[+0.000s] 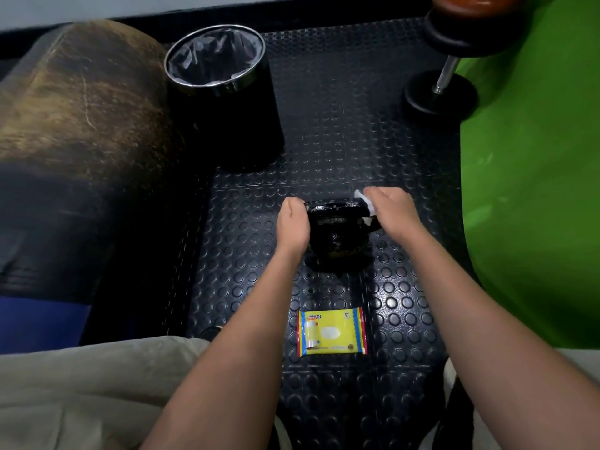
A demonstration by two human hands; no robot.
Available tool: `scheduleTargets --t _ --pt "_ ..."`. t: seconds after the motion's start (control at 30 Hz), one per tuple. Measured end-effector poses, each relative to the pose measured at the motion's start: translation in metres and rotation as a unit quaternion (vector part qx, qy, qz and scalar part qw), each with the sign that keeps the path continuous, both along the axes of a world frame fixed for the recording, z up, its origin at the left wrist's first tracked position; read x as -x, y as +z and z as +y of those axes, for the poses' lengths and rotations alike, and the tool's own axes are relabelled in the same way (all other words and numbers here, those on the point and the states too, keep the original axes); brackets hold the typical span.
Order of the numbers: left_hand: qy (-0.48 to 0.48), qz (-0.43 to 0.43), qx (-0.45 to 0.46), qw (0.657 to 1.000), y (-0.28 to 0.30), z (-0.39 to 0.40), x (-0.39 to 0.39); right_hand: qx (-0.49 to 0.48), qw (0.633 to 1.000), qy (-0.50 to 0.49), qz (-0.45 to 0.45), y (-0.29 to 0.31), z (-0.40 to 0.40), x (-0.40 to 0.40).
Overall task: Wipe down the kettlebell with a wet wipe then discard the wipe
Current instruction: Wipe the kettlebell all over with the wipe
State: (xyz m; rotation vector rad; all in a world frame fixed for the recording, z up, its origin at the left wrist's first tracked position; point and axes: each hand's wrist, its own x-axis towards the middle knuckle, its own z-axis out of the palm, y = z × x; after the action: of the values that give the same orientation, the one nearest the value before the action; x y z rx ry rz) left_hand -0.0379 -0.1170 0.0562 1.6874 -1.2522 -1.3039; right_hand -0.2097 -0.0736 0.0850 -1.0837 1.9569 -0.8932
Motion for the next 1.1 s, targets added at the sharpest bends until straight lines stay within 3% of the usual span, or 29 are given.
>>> scheduleTargets --t 0.1,0.17,0.27,0.4,0.57,0.8,1.1 --pt "0.002 0.004 -0.001 1.000 -0.001 -0.001 -0.002 -0.001 0.995 -0.061 -0.075 -0.009 0.004 -0.001" --pt "0.006 0.006 -0.003 1.000 -0.002 -0.002 -0.002 -0.002 0.995 -0.072 -0.075 -0.011 0.003 -0.003" --pt "0.018 0.011 -0.008 1.000 -0.004 -0.003 -0.003 0.004 0.998 -0.021 0.066 -0.006 -0.004 -0.012" --pt "0.031 0.016 -0.011 0.999 -0.009 -0.007 -0.004 0.021 0.959 0.066 0.275 -0.001 -0.012 -0.026" --pt "0.044 0.017 -0.011 0.999 -0.007 -0.007 -0.002 -0.006 0.903 0.160 0.398 0.008 -0.025 -0.043" --pt "0.043 0.016 -0.010 0.999 -0.009 -0.007 -0.003 -0.028 0.883 0.268 0.384 0.023 -0.044 -0.059" --pt "0.029 0.023 -0.009 0.999 -0.010 -0.008 -0.004 0.045 0.892 0.222 0.391 0.007 -0.033 -0.057"
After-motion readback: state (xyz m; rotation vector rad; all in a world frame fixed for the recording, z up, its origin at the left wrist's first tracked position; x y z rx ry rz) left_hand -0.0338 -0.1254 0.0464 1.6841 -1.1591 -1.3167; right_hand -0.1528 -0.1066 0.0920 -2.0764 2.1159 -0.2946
